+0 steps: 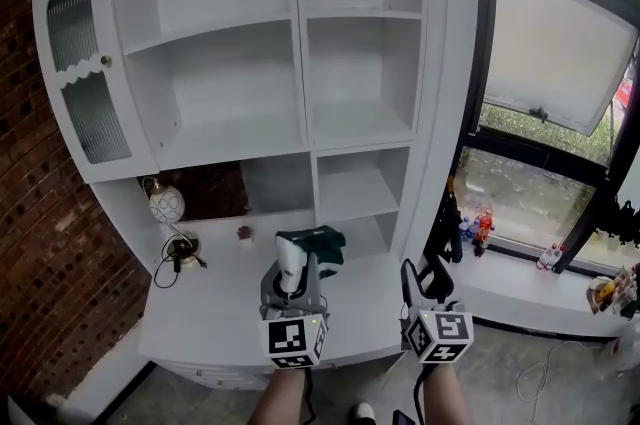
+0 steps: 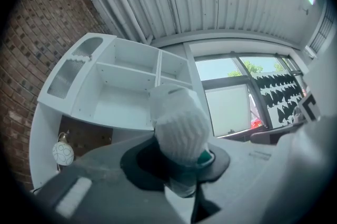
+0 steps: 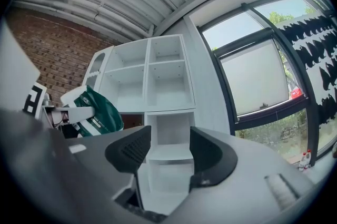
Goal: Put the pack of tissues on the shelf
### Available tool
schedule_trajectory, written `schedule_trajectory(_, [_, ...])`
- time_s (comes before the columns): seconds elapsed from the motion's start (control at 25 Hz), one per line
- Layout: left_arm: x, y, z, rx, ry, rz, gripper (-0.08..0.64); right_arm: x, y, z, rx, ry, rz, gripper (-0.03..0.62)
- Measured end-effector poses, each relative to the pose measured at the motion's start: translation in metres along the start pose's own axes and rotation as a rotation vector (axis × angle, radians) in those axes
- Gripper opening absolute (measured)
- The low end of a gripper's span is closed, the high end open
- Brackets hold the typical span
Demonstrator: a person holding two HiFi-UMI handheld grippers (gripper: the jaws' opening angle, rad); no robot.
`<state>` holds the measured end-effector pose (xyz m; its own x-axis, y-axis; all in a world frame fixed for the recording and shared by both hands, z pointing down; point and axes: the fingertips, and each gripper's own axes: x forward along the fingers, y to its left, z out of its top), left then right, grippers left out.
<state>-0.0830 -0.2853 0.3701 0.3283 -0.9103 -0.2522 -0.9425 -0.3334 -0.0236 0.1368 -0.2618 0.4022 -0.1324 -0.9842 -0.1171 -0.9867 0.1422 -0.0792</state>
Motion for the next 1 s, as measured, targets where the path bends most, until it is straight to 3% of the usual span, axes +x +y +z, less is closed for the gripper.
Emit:
schedule_trajectory(0.44, [0.062, -0.006, -0.01, -0.031, -0.012, 0.043, 0.098, 0.061, -0.034, -0.006, 0.023, 0.012, 0.059, 0.224])
schedule_trajectory(0.72, [0.094, -0.03, -0.011, -0.206, -0.042, 0.032, 0.098, 0.09, -0.039, 0.005, 0.048, -0.013, 0.183, 0.224])
schedule_trajectory(1.0, [0.107, -0.055, -0.018, -0.379, -0.051, -0.025, 0.098, 0.103, -0.023, 0.001, 0.103, 0.02, 0.368, 0.25])
